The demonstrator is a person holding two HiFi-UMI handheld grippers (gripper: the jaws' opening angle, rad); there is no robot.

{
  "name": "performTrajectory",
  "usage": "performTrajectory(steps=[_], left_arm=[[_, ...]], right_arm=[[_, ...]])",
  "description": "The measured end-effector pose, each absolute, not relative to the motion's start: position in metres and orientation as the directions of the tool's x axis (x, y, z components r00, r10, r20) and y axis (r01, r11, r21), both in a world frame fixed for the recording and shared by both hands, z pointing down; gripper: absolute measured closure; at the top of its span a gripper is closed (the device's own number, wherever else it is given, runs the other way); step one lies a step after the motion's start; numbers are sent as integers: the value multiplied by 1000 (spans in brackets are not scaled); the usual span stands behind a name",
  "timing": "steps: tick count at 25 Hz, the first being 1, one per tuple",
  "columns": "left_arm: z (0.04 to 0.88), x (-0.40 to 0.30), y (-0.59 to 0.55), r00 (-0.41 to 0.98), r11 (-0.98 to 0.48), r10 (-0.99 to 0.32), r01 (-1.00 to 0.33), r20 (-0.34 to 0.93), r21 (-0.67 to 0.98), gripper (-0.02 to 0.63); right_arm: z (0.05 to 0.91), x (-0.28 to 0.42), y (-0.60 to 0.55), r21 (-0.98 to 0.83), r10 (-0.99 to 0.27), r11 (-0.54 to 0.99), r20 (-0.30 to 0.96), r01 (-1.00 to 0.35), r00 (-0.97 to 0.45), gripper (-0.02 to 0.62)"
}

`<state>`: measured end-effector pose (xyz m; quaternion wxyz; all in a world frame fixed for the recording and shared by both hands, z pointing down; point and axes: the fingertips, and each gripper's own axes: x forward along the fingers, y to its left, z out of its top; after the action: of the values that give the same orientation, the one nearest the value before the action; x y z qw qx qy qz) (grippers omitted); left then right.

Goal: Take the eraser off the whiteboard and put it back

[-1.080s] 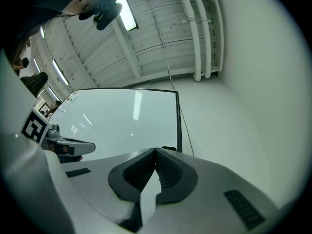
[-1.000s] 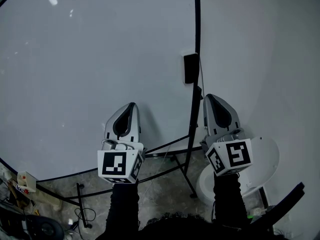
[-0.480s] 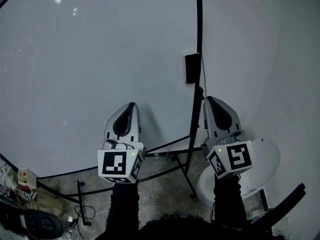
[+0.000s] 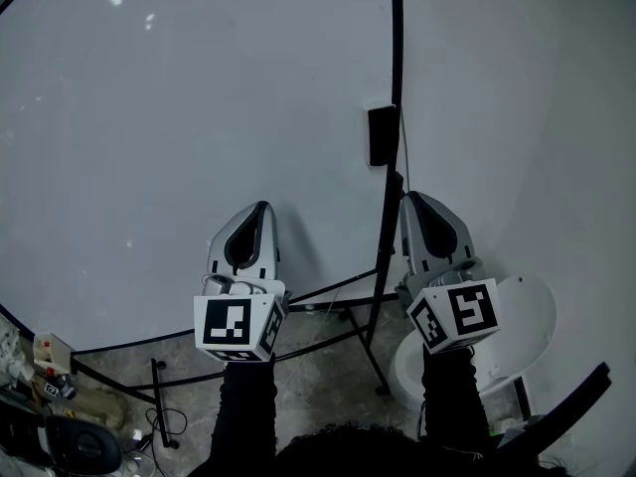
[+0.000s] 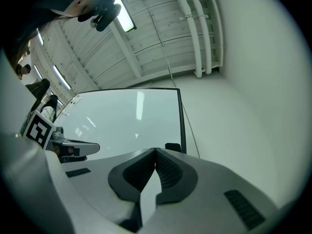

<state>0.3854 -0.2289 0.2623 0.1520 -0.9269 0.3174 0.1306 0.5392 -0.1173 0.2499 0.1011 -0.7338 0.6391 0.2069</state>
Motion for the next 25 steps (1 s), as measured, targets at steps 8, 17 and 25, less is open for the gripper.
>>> performTrajectory(steps=[8, 17, 25], left_arm=[[260, 384, -233, 765, -753, -545, -627, -343, -200, 600], [262, 385, -237, 766, -754, -545, -626, -341, -201, 600], [265, 393, -240, 765, -751, -553, -629, -331, -201, 600]], right_arm=[[249, 540, -121, 112, -898, -164, -429, -980, 101, 588], [253, 541, -127, 112, -901, -162, -422, -980, 101, 588], [258, 551, -132, 99, -903, -159, -418, -982, 104, 588]])
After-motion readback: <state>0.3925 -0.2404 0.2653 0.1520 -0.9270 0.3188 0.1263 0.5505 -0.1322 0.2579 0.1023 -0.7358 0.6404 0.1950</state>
